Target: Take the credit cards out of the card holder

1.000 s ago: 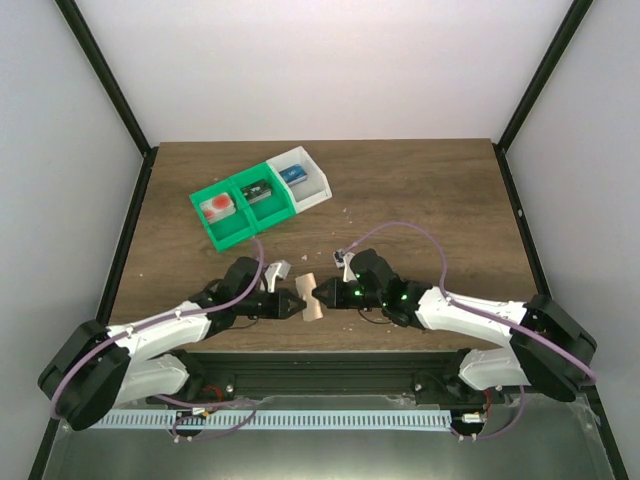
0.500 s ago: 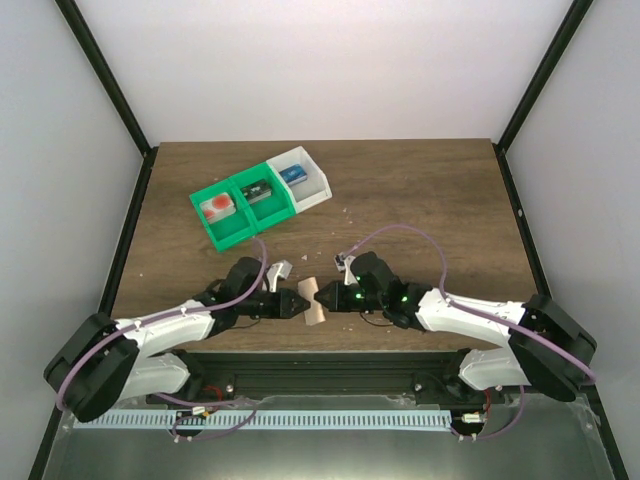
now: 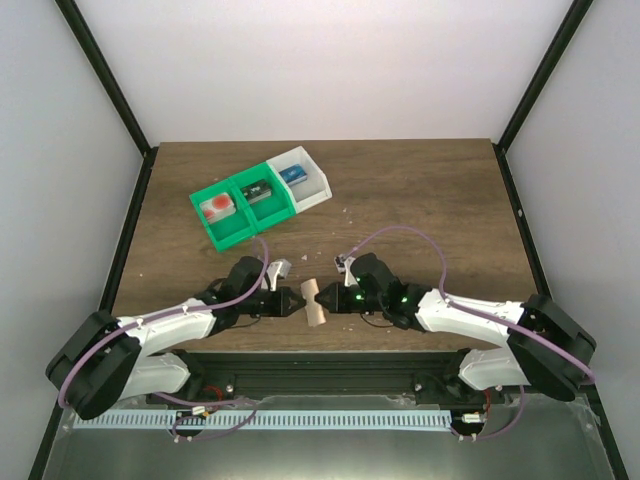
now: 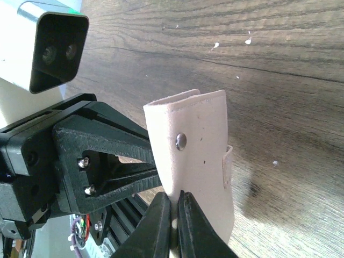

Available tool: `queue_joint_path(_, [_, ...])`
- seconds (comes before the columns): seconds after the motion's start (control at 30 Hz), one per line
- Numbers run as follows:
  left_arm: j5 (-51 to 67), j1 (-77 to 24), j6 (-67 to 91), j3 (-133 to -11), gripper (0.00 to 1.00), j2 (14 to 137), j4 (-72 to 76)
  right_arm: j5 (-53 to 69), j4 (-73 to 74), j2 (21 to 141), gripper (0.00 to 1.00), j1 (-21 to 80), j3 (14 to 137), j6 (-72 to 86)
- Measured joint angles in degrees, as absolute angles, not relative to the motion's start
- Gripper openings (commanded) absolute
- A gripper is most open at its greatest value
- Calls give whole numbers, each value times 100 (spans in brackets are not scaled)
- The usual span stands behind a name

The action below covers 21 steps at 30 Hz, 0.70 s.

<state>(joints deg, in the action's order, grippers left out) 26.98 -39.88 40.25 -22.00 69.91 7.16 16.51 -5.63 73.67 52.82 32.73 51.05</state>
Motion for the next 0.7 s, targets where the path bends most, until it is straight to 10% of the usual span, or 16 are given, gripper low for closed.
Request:
queue_joint_path(0.37, [2477,-3983,4003,-2200,0,6748,386,1319,-425,7365,2,5308,3177,5129])
queue_joint_path(0.7, [2423,-3979,4010,-2196,0,6213,119,777,-27,7607,32,5301,3074,5172])
